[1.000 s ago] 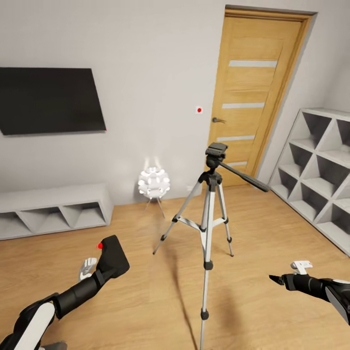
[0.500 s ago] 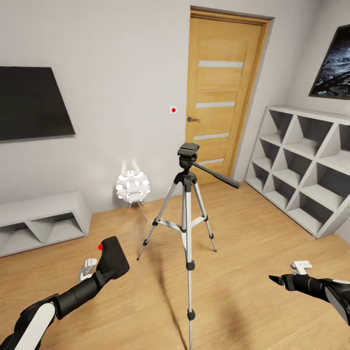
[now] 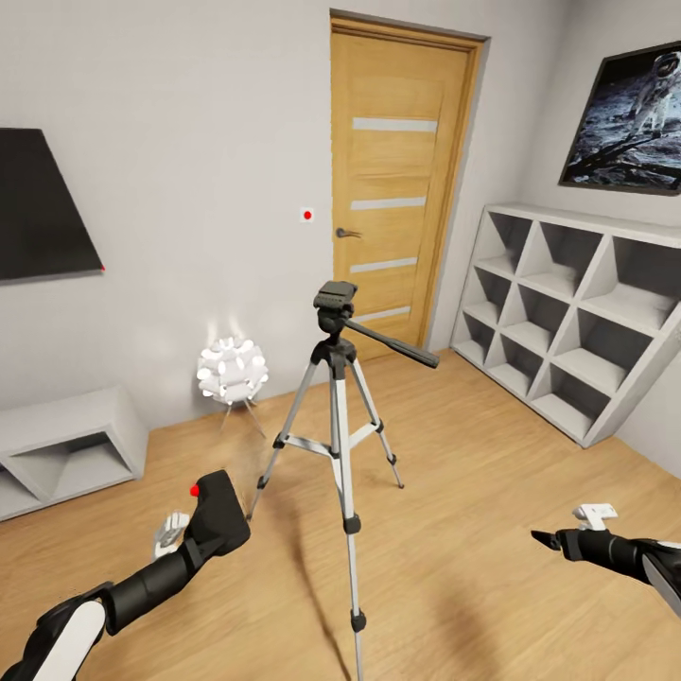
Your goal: Attach the digital camera to the camera tripod in the bedroom.
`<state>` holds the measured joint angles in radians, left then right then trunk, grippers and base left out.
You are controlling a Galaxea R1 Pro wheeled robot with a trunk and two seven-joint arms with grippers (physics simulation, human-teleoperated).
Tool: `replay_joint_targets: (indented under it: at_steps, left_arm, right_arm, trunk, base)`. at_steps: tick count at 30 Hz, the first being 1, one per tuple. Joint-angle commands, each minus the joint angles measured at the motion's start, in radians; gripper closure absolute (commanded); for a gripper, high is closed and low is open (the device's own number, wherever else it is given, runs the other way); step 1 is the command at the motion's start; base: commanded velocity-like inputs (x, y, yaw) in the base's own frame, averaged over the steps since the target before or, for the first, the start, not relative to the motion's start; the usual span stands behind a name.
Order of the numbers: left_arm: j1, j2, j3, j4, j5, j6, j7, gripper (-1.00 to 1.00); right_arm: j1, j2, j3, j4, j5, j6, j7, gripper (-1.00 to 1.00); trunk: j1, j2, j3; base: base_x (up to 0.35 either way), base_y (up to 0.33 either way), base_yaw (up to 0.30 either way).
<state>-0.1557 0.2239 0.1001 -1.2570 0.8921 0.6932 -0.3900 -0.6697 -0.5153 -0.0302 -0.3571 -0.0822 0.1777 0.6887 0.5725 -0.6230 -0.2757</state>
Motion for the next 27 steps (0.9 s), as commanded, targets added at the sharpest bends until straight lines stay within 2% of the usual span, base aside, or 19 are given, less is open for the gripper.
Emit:
replay_joint_targets:
  at_steps: [1,5,15,20,24,25,27]
  left_arm:
    - [0.005,0.000,0.002,-0.001,0.006,0.008,-0.003,1.00]
    - [0.025,0.000,0.002,-0.001,0.006,0.008,-0.003,1.00]
    - [0.025,0.000,0.002,0.000,0.007,0.008,-0.003,1.00]
    - [0.027,-0.010,0.011,-0.020,0.012,0.017,-0.004,1.00]
    - [0.027,-0.012,0.013,-0.023,0.013,0.018,-0.003,1.00]
    - [0.027,-0.012,0.013,-0.023,0.013,0.018,-0.003,1.00]
    - [0.027,-0.012,0.012,-0.023,0.013,0.018,-0.003,1.00]
  right_arm:
    - [-0.006,-0.004,-0.009,0.005,-0.009,0.010,0.004,-1.00]
    - [-0.009,-0.004,-0.016,0.009,-0.009,0.010,0.004,-1.00]
    - [-0.009,-0.005,-0.015,0.008,-0.009,0.012,0.003,-1.00]
    - [-0.022,0.023,0.014,-0.008,-0.001,0.040,-0.022,-1.00]
    - [-0.028,0.046,0.020,-0.010,0.000,0.063,-0.044,-1.00]
    - [-0.030,0.097,0.021,-0.011,0.001,0.068,-0.076,-1.00]
    - [-0.033,0.116,0.022,-0.015,0.001,0.068,-0.090,-1.00]
  trunk:
    - [0.000,-0.001,-0.001]
    - [0.000,-0.001,-0.001]
    - [0.000,-0.001,-0.001]
    - [0.000,-0.001,-0.001]
    - [0.000,-0.001,-0.001]
    - [0.000,-0.001,-0.001]
    - [0.000,-0.001,-0.001]
  base:
    - [0.000,0.000,0.000]
    - [0.000,0.000,0.000]
    - [0.000,0.000,0.002]
    - [0.000,0.000,0.162]
    - [0.000,0.000,0.258]
    - [0.000,0.000,0.272]
    - [0.000,0.000,0.275]
